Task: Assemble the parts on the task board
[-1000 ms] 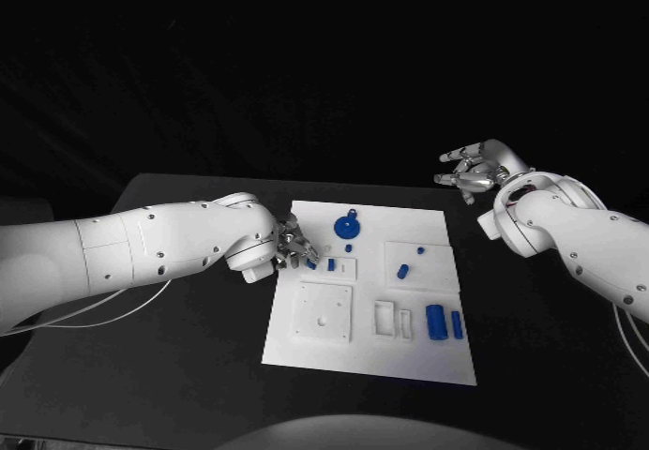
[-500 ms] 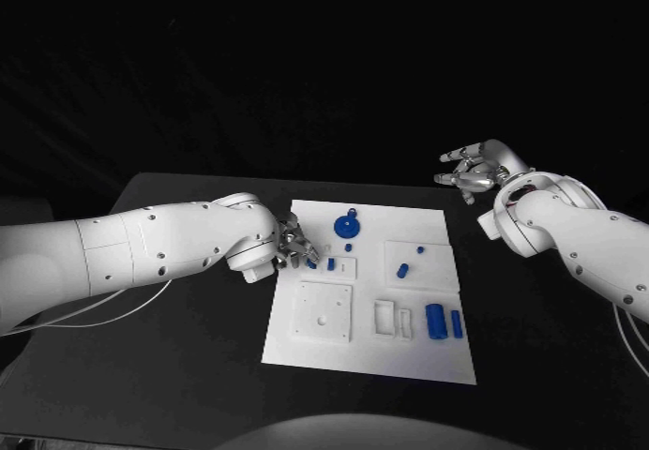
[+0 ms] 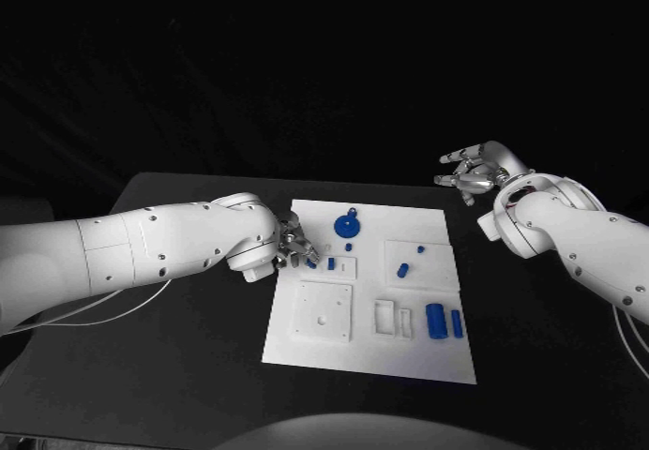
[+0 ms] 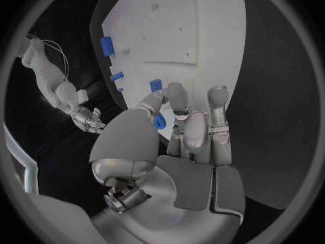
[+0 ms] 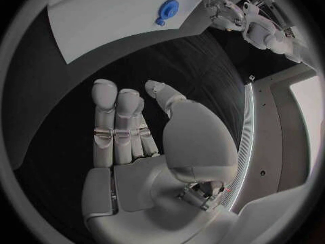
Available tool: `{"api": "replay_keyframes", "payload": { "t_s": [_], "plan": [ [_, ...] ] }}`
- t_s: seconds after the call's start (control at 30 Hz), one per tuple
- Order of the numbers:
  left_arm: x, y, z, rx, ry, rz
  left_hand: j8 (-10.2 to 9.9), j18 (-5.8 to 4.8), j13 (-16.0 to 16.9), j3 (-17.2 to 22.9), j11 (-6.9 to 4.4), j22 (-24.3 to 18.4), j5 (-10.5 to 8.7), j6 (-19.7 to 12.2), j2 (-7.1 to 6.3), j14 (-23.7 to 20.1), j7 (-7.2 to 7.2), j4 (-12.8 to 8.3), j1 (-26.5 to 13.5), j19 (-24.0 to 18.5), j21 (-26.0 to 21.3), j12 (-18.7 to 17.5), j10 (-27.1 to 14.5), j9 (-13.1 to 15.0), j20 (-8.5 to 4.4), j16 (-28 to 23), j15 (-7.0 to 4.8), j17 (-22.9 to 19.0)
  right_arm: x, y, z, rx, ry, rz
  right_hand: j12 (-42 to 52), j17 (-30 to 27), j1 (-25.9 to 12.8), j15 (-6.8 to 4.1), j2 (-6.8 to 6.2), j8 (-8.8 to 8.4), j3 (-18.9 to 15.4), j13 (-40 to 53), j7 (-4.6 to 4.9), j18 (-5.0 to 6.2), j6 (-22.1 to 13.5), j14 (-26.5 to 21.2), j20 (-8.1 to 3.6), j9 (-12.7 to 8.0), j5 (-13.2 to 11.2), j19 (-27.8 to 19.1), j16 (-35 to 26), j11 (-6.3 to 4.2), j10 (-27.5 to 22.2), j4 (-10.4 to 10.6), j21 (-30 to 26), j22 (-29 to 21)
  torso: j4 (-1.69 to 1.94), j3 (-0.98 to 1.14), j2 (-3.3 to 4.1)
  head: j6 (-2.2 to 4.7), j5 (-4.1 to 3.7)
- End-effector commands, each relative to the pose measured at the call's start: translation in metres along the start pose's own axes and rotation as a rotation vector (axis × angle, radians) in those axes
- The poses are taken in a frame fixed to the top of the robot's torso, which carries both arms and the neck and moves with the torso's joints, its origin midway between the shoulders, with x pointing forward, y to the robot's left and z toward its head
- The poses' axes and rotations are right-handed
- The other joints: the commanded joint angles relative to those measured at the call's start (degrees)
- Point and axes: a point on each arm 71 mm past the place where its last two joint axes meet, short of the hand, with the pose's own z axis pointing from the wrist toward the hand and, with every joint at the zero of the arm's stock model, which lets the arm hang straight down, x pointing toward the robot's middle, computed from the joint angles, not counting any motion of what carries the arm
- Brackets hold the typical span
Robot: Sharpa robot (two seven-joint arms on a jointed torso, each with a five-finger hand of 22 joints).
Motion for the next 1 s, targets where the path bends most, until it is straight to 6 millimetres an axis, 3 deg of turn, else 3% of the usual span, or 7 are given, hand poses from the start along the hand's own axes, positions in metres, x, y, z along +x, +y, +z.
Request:
{"api": "replay_keyframes", "payload": {
  "t_s": [0.03,0.6,1.0],
  "plan": [
    [0.0049,0.0009,0.0009,-0.003,0.014,0.034,-0.1,-0.6,0.1,0.7,-1.83,0.9,0.08,5.4,0.14,0.2,-5.07,-0.5,0.1,0.1,-0.2,-0.5,2.5,7.8,-0.42,-0.4,-0.34,0.0,0.0011,0.0005,-0.0001,-0.008,0.011,-0.003,-0.3,0.0,-0.5,-0.21,-0.19,-0.01,-0.2,0.0,0.08,0.69,-0.2,0.3,-0.36,0.0,0.2,2.8,-0.3,0.03,-0.4,0.0,0.0,-0.1,0.0,-0.01,-0.01,0.0,0.04],
    [0.0075,0.0001,-0.0002,-0.002,0.026,0.081,1.0,-0.48,0.6,1.4,-2.1,0.9,2.07,5.7,0.08,0.2,-5.42,-1.4,-0.7,0.1,-0.2,-0.8,2.5,10.3,-0.27,-0.2,-0.45,0.4,0.0028,-0.0001,-0.0004,-0.007,0.015,-0.002,-0.3,0.0,-0.6,-0.22,-0.17,-0.01,-0.2,-0.1,0.08,0.69,-0.2,0.3,-0.37,0.0,0.3,2.8,-0.3,0.02,-0.5,0.0,0.0,-0.1,0.04,-0.01,0.01,-0.23,-0.03],
    [0.0097,-0.0011,-0.0008,-0.002,0.032,0.118,0.8,-0.35,0.8,1.5,-2.05,0.9,1.47,5.5,0.18,0.2,-5.37,-1.6,-1.0,0.1,-0.1,-0.8,2.5,10.6,-0.24,-0.3,-0.45,0.2,0.004,-0.0008,-0.0007,-0.006,0.017,-0.001,-0.3,0.0,-0.6,-0.22,-0.17,-0.01,-0.2,-0.1,0.08,0.69,-0.2,0.3,-0.37,0.0,0.3,2.8,-0.3,0.02,-0.5,0.0,0.0,-0.1,0.0,-0.01,0.01,-0.23,0.09]
  ]
}}
